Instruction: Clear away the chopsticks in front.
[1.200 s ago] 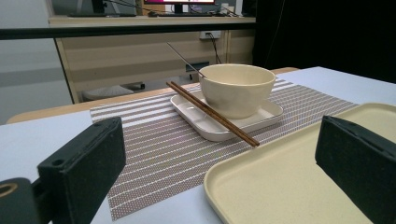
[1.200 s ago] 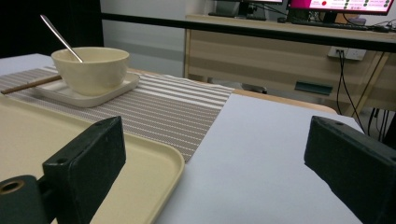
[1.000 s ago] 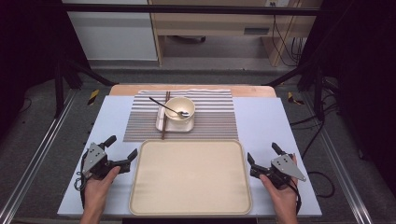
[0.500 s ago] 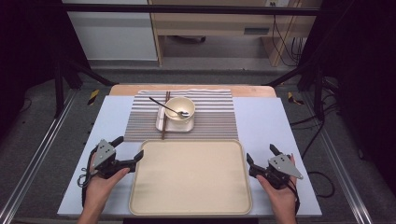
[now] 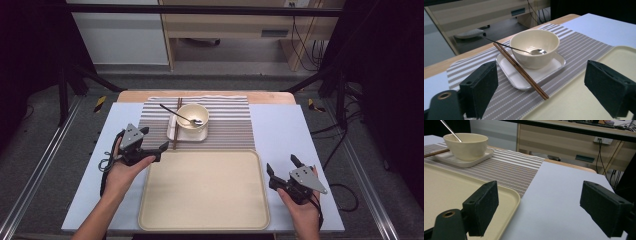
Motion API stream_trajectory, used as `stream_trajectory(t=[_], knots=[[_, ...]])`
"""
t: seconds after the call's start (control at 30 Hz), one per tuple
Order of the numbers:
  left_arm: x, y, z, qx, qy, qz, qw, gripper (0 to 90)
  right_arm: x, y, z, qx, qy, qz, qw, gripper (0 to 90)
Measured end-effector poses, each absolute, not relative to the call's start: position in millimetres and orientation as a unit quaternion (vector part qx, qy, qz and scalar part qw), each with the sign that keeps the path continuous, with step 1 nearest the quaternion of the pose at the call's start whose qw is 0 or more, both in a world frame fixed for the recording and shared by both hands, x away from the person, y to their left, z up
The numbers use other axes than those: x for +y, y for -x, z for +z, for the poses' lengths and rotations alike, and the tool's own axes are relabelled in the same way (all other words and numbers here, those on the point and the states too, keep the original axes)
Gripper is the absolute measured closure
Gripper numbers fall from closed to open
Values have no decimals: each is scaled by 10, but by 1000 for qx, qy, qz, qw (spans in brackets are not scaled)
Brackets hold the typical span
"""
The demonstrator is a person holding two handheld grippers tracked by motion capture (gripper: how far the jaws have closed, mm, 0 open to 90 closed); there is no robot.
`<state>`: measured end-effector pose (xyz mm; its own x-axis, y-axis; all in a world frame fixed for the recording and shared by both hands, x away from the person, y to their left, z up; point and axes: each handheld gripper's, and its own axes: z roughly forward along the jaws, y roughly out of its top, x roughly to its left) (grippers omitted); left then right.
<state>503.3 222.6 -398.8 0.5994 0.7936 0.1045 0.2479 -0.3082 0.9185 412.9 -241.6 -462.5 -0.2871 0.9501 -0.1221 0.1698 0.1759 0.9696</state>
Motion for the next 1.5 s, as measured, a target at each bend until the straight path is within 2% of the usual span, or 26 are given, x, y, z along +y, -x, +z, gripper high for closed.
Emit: stream_trajectory(t=[0.27,0.47,0.77,0.97,1.07,1.13,1.27,1.5], knots=[[1975,-5280,-3854,306,-792,299,435,209,-2397,-4163,-4662,646,-445,456,420,158],[1893,-5515,-3939,338,-800,263,420,231,-2385,-4177,-4678,645,-449,457,417,156],[1942,-5601,-3995,370,-802,253,395,239,-2386,-4180,-4672,644,-447,457,420,155],[1992,-5741,-4089,401,-793,234,394,300,-2396,-4188,-4673,643,-448,455,422,155],[2012,-5830,-4143,424,-775,233,406,367,-2409,-4187,-4673,643,-451,453,421,155],[2016,-5850,-4157,429,-773,231,406,378,-2411,-4189,-4674,643,-452,453,421,155],[2024,-5895,-4209,448,-770,220,398,465,-2410,-4188,-4673,644,-453,453,419,157],[2028,-5919,-4268,470,-763,215,389,533,-2408,-4183,-4670,646,-453,449,419,159]])
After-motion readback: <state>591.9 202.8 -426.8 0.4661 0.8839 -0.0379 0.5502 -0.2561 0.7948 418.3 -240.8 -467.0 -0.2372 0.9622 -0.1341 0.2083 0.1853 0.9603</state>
